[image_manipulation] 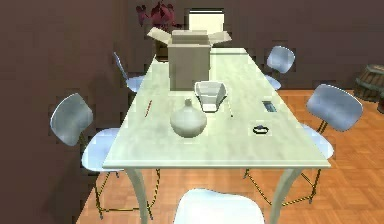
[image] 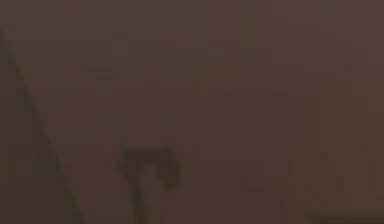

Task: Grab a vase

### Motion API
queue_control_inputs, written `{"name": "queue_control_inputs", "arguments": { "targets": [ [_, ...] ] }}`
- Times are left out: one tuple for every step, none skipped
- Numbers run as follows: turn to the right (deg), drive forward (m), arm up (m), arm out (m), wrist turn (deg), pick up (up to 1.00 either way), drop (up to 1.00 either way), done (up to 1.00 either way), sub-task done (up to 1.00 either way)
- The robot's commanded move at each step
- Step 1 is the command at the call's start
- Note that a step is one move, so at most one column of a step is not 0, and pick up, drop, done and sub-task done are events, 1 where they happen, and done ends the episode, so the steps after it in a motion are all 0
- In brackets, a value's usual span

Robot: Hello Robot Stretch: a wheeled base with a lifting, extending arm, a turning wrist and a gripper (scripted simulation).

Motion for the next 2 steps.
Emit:
{"name": "queue_control_inputs", "arguments": {
  "targets": [
    [0.0, 0.00, 0.50, 0.00, 0.0, 0.00, 0.00, 0.00, 0.00],
    [0.0, 0.00, 0.38, 0.00, 0.0, 0.00, 0.00, 0.00, 0.00]
  ]
}}
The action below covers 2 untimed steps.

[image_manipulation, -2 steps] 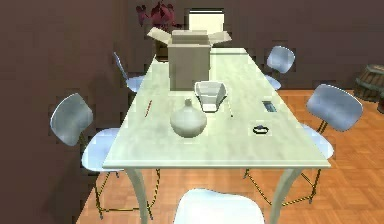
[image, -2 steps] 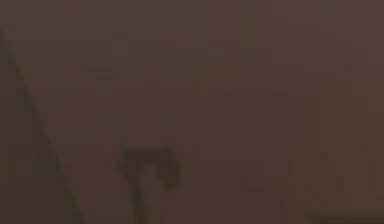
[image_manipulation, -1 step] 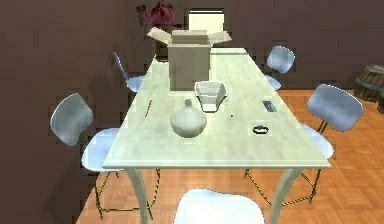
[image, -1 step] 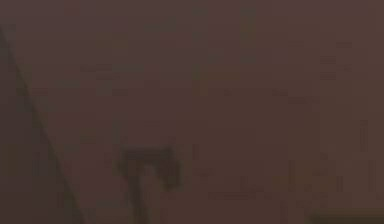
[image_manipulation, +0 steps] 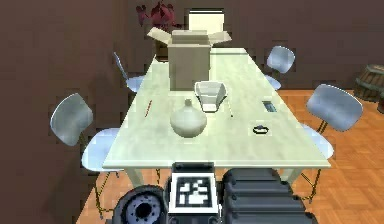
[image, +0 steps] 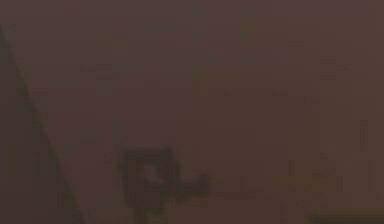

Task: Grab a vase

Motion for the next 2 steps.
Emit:
{"name": "queue_control_inputs", "arguments": {
  "targets": [
    [0.0, 0.00, 0.00, 0.44, 0.0, 0.00, 0.00, 0.00, 0.00],
    [0.0, 0.00, 0.00, 0.00, 45.0, 0.00, 0.00, 0.00, 0.00]
  ]
}}
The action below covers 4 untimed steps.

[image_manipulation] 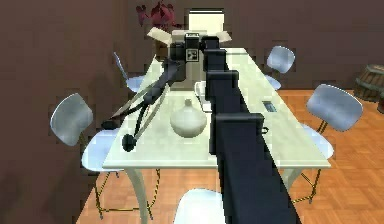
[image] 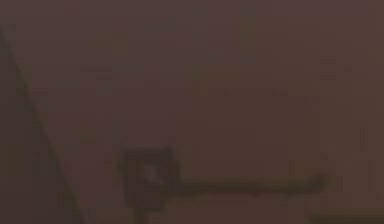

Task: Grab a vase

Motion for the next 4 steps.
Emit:
{"name": "queue_control_inputs", "arguments": {
  "targets": [
    [0.0, 0.00, 0.00, 0.00, 45.0, 0.00, 0.00, 0.00, 0.00],
    [0.0, 0.00, 0.00, 0.00, 45.0, 0.00, 0.00, 0.00, 0.00],
    [0.0, 0.00, 0.00, 0.00, 39.0, 0.00, 0.00, 0.00, 0.00],
    [0.0, 0.00, -0.26, 0.00, 0.0, 0.00, 0.00, 0.00, 0.00]
  ]
}}
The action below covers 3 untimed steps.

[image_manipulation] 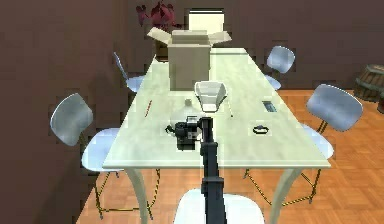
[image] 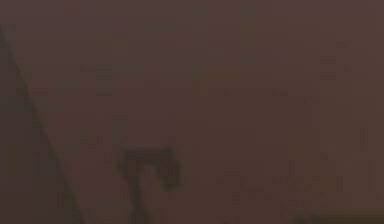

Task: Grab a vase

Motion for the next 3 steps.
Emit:
{"name": "queue_control_inputs", "arguments": {
  "targets": [
    [0.0, 0.00, 0.00, 0.00, 0.0, 1.00, 0.00, 0.00, 0.00],
    [0.0, 0.00, 0.10, 0.00, 0.0, 0.00, 0.00, 0.00, 0.00],
    [0.0, 0.00, 0.00, 0.00, 0.0, 0.00, 0.00, 1.00, 0.00]
  ]
}}
